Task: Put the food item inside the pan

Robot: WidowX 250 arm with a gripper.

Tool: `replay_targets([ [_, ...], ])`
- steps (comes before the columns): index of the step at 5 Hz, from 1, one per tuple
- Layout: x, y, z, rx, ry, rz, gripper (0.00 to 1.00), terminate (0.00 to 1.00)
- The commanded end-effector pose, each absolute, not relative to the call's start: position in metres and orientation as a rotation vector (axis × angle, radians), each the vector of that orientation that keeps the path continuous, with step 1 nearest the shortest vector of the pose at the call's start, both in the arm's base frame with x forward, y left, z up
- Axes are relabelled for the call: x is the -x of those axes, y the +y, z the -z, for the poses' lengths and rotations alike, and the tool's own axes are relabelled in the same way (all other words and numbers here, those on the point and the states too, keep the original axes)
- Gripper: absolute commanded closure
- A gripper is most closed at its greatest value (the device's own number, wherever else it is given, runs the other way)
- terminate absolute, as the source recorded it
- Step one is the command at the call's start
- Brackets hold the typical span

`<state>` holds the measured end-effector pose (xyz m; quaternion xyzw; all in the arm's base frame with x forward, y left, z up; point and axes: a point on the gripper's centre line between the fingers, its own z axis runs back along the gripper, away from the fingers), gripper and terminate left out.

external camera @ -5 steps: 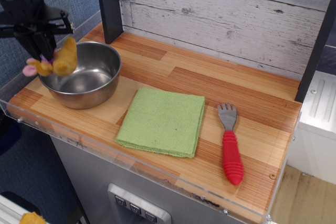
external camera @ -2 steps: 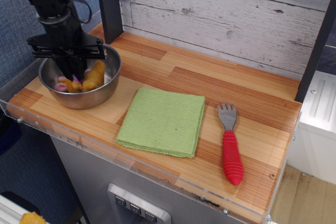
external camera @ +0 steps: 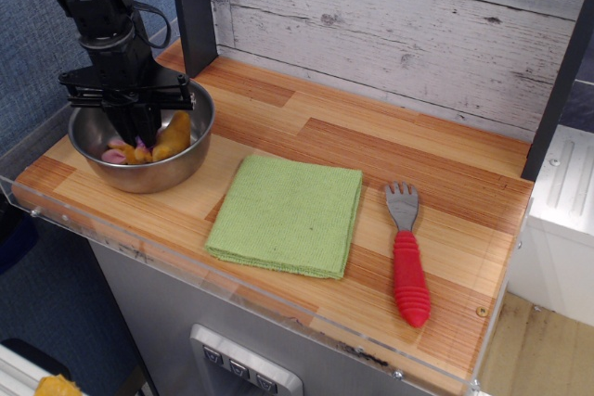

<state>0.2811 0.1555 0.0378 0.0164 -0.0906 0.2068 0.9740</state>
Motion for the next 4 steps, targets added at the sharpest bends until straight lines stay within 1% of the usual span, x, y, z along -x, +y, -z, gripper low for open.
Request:
replay_targets([
  [1, -0.274, 0.167, -0.055, -0.032, -0.208, -0.446, 0.00, 0.00],
  [2, -0.275, 0.164, -0.059, -0.026, -0.203, -0.444, 0.00, 0.00],
  [4, -0.279, 0.160, -0.069, 0.003, -0.242, -0.431, 0.00, 0.00],
])
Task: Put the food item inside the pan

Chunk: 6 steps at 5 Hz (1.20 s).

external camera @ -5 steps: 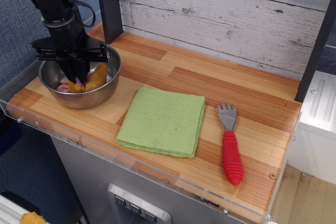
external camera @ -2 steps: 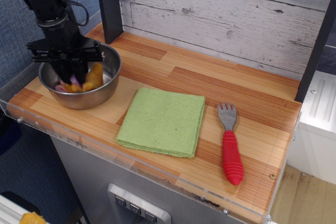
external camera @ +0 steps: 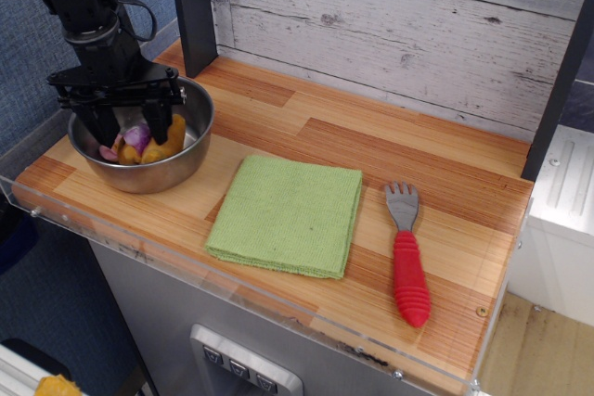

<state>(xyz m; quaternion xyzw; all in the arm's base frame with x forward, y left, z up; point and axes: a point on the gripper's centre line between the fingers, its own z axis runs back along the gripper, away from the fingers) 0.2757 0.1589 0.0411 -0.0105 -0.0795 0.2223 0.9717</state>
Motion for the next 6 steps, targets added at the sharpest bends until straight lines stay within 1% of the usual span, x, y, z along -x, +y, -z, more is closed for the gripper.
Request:
replay_targets([
  [1, -0.285, 0.155, -0.083, 0.013, -0.247, -0.420, 0.00, 0.00],
  [2, -0.294, 0.147, -0.108, 0.010, -0.274, -0.387, 0.00, 0.00],
  [4, -0.311, 0.118, -0.158, -0.010, -0.372, -0.250, 0.00, 0.00],
  [5, -0.320, 0.103, -0.175, -0.029, -0.383, -0.166, 0.00, 0.00],
  [6, -0.320, 0.103, -0.175, -0.029, -0.383, -0.166, 0.00, 1.00],
])
